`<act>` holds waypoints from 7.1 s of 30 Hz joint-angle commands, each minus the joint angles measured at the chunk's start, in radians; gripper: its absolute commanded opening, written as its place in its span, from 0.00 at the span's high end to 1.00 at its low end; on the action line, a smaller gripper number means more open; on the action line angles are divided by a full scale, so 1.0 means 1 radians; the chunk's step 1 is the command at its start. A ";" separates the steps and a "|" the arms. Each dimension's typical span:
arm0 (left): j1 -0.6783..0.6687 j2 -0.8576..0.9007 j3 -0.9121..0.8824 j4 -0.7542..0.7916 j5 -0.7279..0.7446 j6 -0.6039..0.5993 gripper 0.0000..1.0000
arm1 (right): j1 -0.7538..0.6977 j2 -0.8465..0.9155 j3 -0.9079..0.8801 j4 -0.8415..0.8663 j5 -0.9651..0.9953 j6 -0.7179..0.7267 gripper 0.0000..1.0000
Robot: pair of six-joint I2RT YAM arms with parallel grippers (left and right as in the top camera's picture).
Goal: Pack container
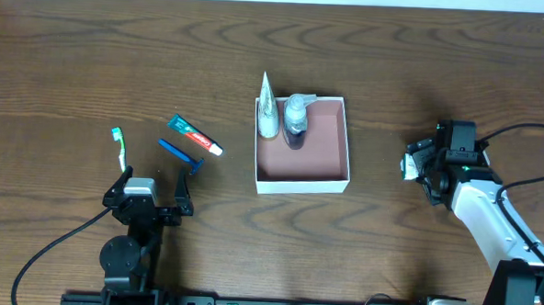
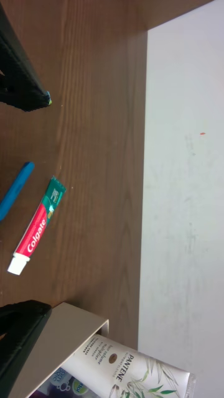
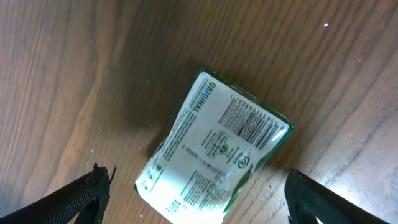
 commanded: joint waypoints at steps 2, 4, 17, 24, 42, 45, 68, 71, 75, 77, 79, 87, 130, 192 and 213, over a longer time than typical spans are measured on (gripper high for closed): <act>0.005 -0.005 -0.016 -0.036 0.011 0.005 0.02 | -0.007 0.025 -0.014 0.022 0.053 0.014 0.13; 0.005 -0.005 -0.016 -0.036 0.011 0.005 0.02 | -0.007 0.045 -0.014 0.032 0.058 0.014 0.13; 0.005 -0.005 -0.016 -0.036 0.011 0.005 0.02 | -0.018 0.140 -0.013 0.052 0.005 0.047 0.29; 0.005 -0.005 -0.016 -0.036 0.011 0.005 0.02 | -0.097 0.140 -0.012 -0.046 -0.174 -0.080 0.36; 0.005 -0.005 -0.016 -0.036 0.011 0.005 0.02 | -0.195 0.140 0.005 -0.204 -0.057 -0.407 0.47; 0.005 -0.005 -0.016 -0.036 0.011 0.005 0.02 | -0.195 0.140 0.005 -0.210 -0.058 -0.455 0.46; 0.005 -0.005 -0.016 -0.036 0.011 0.005 0.02 | -0.195 0.140 0.041 -0.148 -0.261 -0.619 0.69; 0.005 -0.005 -0.016 -0.036 0.011 0.005 0.02 | -0.195 0.140 0.047 -0.151 -0.261 -0.619 0.63; 0.005 -0.005 -0.016 -0.036 0.011 0.005 0.02 | -0.195 0.140 0.047 -0.167 -0.260 -0.620 0.81; 0.005 -0.005 -0.016 -0.036 0.011 0.005 0.02 | -0.195 0.140 0.047 -0.175 -0.261 -0.620 0.87; 0.005 -0.005 -0.016 -0.036 0.011 0.005 0.02 | -0.195 0.140 0.047 -0.174 -0.273 -0.631 0.90; 0.005 -0.005 -0.016 -0.036 0.011 0.005 0.02 | -0.195 0.108 0.119 -0.195 -0.444 -0.727 0.87; 0.005 0.008 -0.016 -0.036 0.011 0.005 0.02 | 0.471 -0.036 0.230 0.033 -0.680 -0.570 0.84; 0.005 0.008 -0.016 -0.036 0.011 0.005 0.02 | 0.695 0.197 0.231 0.262 -0.358 -0.420 0.60; 0.005 0.008 -0.016 -0.036 0.011 0.005 0.02 | 0.489 -0.499 0.233 -0.194 -0.148 -0.517 0.51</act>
